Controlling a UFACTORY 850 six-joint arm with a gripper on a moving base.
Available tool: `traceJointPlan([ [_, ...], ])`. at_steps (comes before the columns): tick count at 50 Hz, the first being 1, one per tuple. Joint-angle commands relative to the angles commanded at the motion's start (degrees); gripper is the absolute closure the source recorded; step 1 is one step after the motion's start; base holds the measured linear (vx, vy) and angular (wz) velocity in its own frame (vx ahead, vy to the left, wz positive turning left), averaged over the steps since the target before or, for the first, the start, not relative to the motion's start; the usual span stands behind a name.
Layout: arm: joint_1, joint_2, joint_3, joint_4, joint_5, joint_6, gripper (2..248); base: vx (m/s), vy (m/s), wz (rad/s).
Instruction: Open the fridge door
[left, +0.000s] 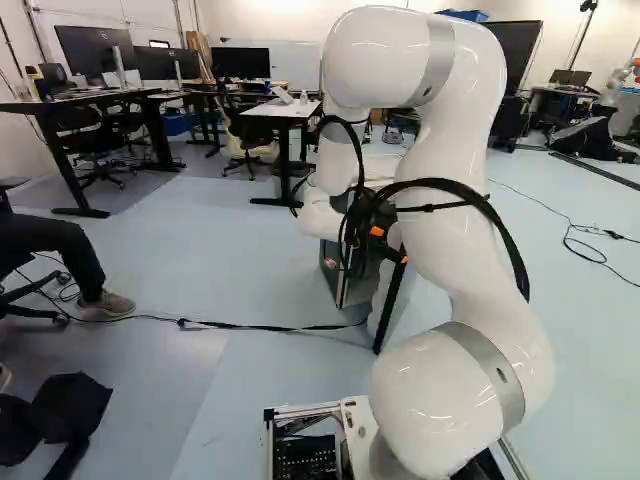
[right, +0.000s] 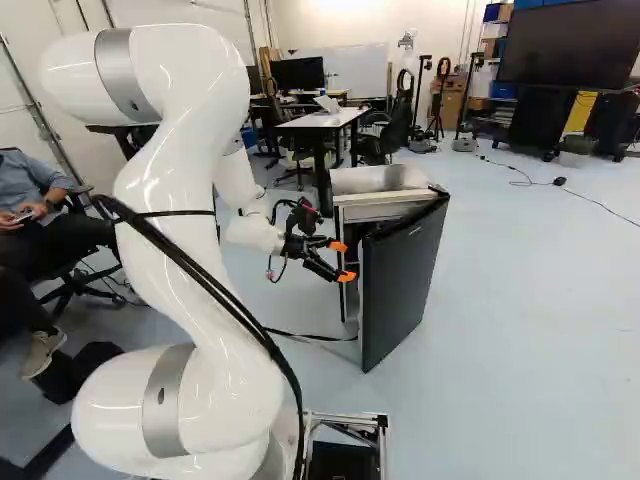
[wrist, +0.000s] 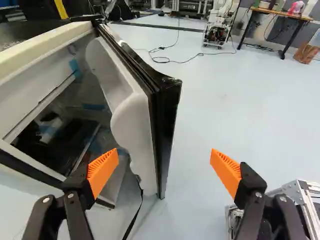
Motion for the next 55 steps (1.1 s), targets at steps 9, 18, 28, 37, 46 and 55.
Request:
traceJointPlan([
  [9,-0.1,0.0,-0.1,0.7,2.4,0.0,3,0.000,0.000,0.000],
  [18,-0.6,-0.1,-0.3,1.3,5.0,0.0,3,0.000,0.000,0.000],
  [28,-1.5,-0.4,-0.7,2.0,7.9,0.0,3,0.000,0.000,0.000],
  [37,-2.3,-0.6,-1.2,2.6,10.3,0.0,3,0.000,0.000,0.000],
  [46,-3.6,-0.9,-1.8,2.8,11.1,0.0,3,0.000,0.000,0.000],
  [55,-5.7,-1.3,-2.8,2.8,11.2,0.0,3,0.000,0.000,0.000],
])
